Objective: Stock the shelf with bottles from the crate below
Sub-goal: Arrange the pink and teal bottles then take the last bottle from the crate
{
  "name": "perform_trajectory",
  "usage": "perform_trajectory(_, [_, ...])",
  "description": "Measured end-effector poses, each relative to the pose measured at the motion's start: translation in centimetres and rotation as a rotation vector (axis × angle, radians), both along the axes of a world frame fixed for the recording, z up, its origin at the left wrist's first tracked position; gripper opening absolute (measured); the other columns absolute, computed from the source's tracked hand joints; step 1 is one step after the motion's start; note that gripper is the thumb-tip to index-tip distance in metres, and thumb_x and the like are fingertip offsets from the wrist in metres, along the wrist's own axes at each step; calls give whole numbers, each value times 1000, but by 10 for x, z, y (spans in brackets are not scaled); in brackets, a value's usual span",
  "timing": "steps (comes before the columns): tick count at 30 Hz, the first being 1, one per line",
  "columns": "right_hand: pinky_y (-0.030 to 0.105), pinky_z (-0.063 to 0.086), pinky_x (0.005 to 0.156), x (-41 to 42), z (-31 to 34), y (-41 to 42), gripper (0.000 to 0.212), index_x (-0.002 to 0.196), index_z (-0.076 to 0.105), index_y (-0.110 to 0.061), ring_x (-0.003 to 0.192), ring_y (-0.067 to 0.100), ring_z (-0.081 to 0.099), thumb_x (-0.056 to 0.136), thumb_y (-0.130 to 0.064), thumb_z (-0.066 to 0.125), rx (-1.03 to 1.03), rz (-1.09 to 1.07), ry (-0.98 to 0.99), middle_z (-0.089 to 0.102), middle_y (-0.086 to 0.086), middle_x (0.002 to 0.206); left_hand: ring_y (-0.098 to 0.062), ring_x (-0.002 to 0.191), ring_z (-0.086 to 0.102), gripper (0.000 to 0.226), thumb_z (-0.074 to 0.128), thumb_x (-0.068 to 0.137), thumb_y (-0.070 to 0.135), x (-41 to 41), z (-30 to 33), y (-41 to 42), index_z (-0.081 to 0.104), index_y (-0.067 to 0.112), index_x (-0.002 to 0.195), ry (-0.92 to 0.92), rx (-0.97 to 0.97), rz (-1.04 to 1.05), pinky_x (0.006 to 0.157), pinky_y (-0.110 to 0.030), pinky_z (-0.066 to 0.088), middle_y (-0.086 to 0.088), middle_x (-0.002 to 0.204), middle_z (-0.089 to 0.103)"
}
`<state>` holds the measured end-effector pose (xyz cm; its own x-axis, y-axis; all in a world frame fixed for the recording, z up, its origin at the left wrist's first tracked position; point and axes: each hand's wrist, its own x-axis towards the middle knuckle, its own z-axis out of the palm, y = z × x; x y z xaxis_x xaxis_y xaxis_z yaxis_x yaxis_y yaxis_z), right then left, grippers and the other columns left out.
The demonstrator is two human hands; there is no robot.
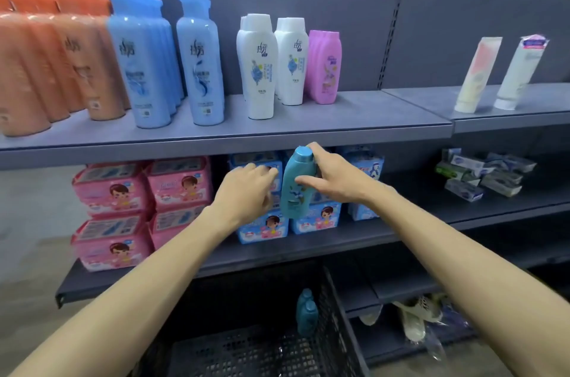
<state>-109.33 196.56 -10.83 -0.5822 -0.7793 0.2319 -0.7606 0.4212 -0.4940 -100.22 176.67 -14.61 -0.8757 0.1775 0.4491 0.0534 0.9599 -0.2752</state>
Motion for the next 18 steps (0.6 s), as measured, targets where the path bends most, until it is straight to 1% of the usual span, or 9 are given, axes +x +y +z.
perform_trajectory(2, [40, 54, 74, -3, 23, 3, 32, 114, 42, -18, 85, 19, 63, 96, -33, 63, -14, 0, 36, 66, 4, 101, -30, 66, 57, 20, 61, 71, 22, -4, 18, 3, 56, 13, 89, 63, -18, -15, 53, -34, 40, -4, 72, 58])
perform_trajectory(5, [38, 53, 75, -10, 59, 7, 32, 114, 44, -18, 86, 16, 63, 95, -33, 65, -48, -4, 81, 64, -2, 99, -32, 58, 59, 17, 60, 72, 18, -9, 41, 7, 58, 14, 89, 169, -13, -44, 47, -31, 34, -2, 68, 58])
perform_trajectory(6, [37, 53, 76, -13, 70, 9, 32, 113, 45, -18, 88, 15, 63, 94, -33, 66, -69, 0, 95, 63, -4, 100, -31, 58, 59, 17, 58, 73, 18, -10, 48, 9, 59, 15, 89, 196, -9, -62, 46, -30, 33, -1, 68, 57])
perform_trajectory(8, [38, 55, 81, -21, 93, 11, 35, 115, 46, -18, 95, 17, 64, 93, -34, 67, -109, 12, 101, 63, -3, 108, -29, 63, 59, 19, 55, 74, 19, -14, 61, 12, 58, 16, 92, 241, -5, -86, 45, -29, 32, 0, 68, 57])
perform_trajectory(11, [40, 58, 76, -28, 125, 14, 38, 119, 46, -17, 93, 22, 67, 93, -37, 66, -112, 22, 110, 63, 1, 114, -28, 67, 59, 21, 52, 77, 21, -22, 85, 14, 56, 17, 97, 304, -14, -85, 45, -27, 26, 1, 71, 58])
perform_trajectory(15, [30, 58, 68, -37, 156, 15, 40, 123, 45, -15, 91, 21, 66, 94, -36, 64, -101, 7, 122, 62, 1, 115, -28, 69, 57, 22, 52, 81, 22, -34, 116, 17, 55, 16, 102, 310, -27, -80, 47, -28, 28, 1, 74, 56])
perform_trajectory(16, [30, 58, 68, -40, 160, 15, 40, 123, 45, -14, 92, 20, 66, 95, -35, 64, -99, 3, 119, 62, 2, 115, -28, 69, 57, 23, 51, 82, 22, -38, 122, 18, 54, 16, 103, 309, -29, -77, 48, -29, 28, 1, 74, 55])
perform_trajectory(18, [35, 60, 70, -48, 167, 15, 41, 123, 44, -15, 94, 19, 66, 95, -36, 64, -74, -11, 128, 62, 3, 116, -28, 66, 56, 20, 52, 81, 22, -45, 131, 20, 54, 16, 101, 316, -28, -79, 47, -28, 28, 1, 72, 55])
